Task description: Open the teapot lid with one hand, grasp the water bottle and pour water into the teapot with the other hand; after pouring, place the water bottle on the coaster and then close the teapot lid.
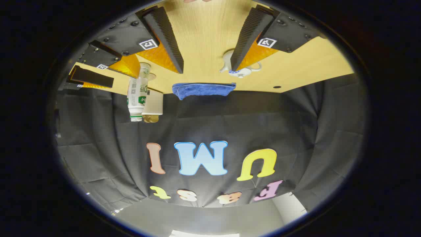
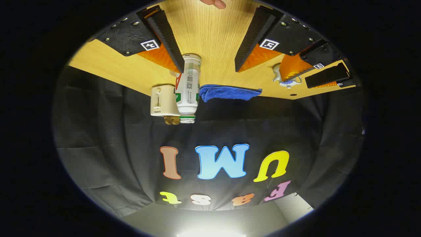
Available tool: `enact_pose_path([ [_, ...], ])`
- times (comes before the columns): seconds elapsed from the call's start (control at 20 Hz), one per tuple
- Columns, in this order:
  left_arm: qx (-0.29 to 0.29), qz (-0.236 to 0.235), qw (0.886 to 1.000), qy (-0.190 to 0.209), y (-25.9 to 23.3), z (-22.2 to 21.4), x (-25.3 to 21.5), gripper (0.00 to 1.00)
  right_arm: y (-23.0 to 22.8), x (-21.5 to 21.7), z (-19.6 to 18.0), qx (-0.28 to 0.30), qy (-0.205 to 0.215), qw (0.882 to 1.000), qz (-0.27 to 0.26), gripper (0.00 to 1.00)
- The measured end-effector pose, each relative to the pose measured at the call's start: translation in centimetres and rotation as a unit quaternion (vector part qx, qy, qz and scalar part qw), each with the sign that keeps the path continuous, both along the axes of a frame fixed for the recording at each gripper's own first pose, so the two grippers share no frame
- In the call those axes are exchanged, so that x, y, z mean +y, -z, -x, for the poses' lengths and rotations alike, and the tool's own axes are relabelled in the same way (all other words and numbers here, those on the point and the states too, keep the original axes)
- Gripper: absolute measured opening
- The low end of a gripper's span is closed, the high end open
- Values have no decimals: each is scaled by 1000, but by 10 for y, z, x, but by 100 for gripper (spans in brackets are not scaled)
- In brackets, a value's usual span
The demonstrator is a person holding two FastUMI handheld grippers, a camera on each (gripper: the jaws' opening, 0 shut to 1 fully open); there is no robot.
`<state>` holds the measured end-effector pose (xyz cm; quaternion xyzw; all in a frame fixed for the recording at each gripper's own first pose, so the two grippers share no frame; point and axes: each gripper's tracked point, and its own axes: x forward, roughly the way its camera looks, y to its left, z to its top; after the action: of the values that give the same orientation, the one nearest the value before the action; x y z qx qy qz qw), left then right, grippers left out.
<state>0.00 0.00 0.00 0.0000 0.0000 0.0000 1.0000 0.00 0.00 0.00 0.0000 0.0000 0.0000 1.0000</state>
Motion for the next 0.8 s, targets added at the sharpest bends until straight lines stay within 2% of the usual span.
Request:
enact_pose_path([
  [0.8, 2, 0, 1000, 6, 2, 0, -3, 99, 2, -1, -3, -2, 0, 1000, -1, 95],
])
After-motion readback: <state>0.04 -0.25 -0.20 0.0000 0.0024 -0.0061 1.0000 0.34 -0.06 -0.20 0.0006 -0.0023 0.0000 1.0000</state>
